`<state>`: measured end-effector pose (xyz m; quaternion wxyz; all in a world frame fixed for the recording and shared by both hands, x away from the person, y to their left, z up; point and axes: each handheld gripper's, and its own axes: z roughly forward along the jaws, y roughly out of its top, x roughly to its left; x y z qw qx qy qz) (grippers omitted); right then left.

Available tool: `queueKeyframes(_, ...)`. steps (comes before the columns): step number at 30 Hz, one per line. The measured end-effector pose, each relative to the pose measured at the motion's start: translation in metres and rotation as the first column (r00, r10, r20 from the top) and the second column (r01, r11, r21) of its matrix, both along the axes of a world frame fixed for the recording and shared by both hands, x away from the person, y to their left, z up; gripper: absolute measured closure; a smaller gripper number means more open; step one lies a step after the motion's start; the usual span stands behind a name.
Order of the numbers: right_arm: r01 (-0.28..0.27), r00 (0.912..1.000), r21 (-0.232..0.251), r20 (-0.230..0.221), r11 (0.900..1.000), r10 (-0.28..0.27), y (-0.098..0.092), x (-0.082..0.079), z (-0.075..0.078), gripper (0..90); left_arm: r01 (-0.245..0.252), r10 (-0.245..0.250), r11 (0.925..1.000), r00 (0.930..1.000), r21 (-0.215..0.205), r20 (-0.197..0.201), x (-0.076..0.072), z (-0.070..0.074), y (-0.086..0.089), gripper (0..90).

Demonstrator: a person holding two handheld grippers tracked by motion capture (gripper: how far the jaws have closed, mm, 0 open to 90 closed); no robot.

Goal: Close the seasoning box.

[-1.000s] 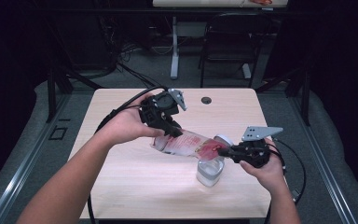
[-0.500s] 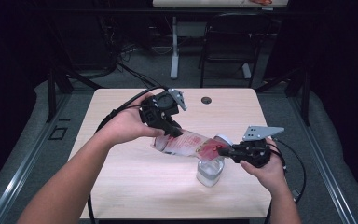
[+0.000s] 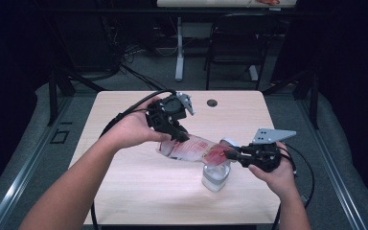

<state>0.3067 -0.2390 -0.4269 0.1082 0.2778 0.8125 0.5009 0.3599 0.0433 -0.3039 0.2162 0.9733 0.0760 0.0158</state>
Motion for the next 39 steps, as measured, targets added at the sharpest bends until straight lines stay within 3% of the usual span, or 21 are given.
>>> queueKeyframes(39, -0.017, 0.9999, -0.007, -0.004, 1.000, 0.017, -0.0042, -0.0027, 0.0018, 89.9, 0.005, -0.006, 0.9996, 0.9999, -0.028, -0.012, 0.0002, -0.0009, -0.0045, 78.1)
